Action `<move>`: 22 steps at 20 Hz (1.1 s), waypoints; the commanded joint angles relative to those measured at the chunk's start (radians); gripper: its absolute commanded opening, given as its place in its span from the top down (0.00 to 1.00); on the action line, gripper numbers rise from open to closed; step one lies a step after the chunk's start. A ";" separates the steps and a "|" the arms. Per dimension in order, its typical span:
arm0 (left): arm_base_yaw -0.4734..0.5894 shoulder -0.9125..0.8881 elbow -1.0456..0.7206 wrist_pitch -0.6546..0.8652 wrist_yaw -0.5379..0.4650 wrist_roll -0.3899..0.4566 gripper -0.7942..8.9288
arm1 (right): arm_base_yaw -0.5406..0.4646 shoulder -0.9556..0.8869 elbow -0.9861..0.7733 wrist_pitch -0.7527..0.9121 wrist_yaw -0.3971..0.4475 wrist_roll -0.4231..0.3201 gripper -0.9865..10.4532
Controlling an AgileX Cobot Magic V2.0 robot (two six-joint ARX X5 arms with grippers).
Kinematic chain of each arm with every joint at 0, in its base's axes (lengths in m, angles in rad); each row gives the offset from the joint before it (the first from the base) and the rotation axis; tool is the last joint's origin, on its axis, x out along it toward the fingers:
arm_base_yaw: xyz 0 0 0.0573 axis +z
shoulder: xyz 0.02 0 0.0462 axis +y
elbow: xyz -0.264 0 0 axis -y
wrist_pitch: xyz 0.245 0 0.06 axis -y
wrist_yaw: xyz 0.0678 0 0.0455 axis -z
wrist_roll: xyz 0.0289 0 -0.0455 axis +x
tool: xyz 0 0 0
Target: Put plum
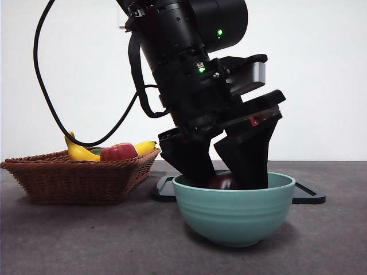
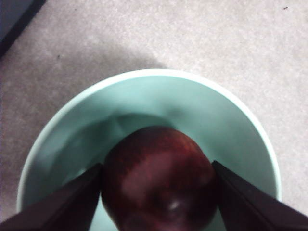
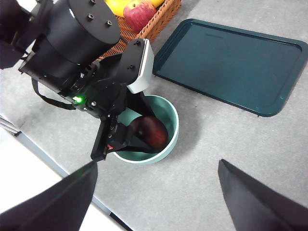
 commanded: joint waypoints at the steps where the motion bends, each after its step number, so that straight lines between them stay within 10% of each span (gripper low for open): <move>1: -0.016 0.021 0.021 0.003 0.000 0.012 0.52 | 0.003 0.008 0.016 0.009 0.000 0.003 0.56; 13: 0.012 -0.177 0.094 -0.052 -0.001 0.000 0.52 | 0.003 0.008 0.016 0.009 0.000 0.002 0.56; 22: 0.238 -0.539 0.093 -0.152 0.001 -0.008 0.52 | 0.003 0.008 0.016 0.010 0.000 -0.001 0.56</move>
